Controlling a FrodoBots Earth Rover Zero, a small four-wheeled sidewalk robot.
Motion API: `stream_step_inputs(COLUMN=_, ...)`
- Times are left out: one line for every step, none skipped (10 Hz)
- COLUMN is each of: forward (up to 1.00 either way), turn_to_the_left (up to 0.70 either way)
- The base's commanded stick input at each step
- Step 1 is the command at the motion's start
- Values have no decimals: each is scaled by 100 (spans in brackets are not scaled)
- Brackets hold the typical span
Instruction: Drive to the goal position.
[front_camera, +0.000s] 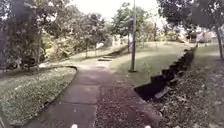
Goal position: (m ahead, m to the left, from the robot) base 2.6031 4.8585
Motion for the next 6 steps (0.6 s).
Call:
stream_step_inputs(forward=50, turn_to_the_left=49)
stream_step_inputs(forward=50, turn_to_the_left=50)
stream_step_inputs(forward=50, turn_to_the_left=9)
stream_step_inputs(forward=50, turn_to_the_left=0)
stream_step_inputs(forward=50, turn_to_the_left=0)
stream_step_inputs(forward=50, turn_to_the_left=4)
